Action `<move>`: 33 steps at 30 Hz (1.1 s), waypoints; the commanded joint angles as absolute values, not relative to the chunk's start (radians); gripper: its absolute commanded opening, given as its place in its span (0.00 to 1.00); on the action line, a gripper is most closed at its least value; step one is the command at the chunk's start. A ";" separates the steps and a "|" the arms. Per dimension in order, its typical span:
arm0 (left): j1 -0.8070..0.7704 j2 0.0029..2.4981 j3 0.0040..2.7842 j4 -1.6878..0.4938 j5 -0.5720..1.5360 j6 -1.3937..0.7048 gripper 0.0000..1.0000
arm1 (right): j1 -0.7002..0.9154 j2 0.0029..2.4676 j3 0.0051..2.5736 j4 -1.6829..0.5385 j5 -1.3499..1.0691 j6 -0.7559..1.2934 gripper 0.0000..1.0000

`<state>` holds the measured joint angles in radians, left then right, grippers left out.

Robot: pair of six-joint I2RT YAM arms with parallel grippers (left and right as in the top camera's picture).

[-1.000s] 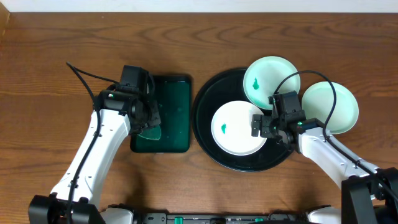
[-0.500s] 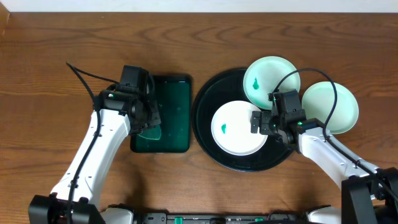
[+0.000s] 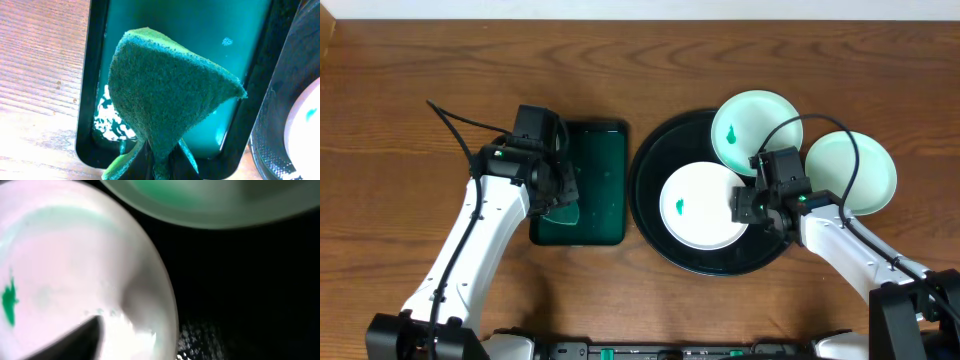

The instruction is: Clean dirty plates on tray and stack at the side

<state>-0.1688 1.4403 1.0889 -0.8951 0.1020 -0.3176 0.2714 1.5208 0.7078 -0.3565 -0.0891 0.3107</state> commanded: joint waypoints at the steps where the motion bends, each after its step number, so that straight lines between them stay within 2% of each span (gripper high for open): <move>1: -0.170 1.446 1.117 -0.901 0.103 -0.323 0.07 | 0.265 1.510 0.718 -0.393 -0.102 0.291 0.62; 3: -0.170 1.446 1.117 -0.901 0.103 -0.323 0.07 | 0.265 1.507 0.718 -0.410 -0.106 0.290 0.61; 6: -0.170 1.446 1.117 -0.899 0.103 -0.323 0.07 | 0.264 1.507 0.718 -0.416 -0.102 0.271 0.47; 10: -0.170 1.446 1.117 -0.897 0.103 -0.323 0.07 | 0.256 1.509 0.718 -0.419 -0.105 0.273 0.37; 20: -0.170 1.446 1.117 -0.897 0.103 -0.323 0.07 | 0.254 1.560 0.718 -0.307 -0.051 0.273 0.22; 24: -0.170 1.446 1.117 -0.898 0.103 -0.323 0.07 | 0.257 1.592 0.718 -0.297 -0.058 0.284 0.18; 25: -0.170 1.446 1.117 -0.897 0.103 -0.323 0.07 | 0.257 1.602 0.718 -0.289 -0.062 0.284 0.16; 27: -0.170 1.446 1.117 -0.897 0.103 -0.323 0.07 | 0.257 1.611 0.718 -0.274 -0.061 0.284 0.02; 33: -0.170 1.446 1.117 -0.898 0.103 -0.322 0.08 | 0.256 1.595 0.719 -0.259 -0.061 0.284 0.01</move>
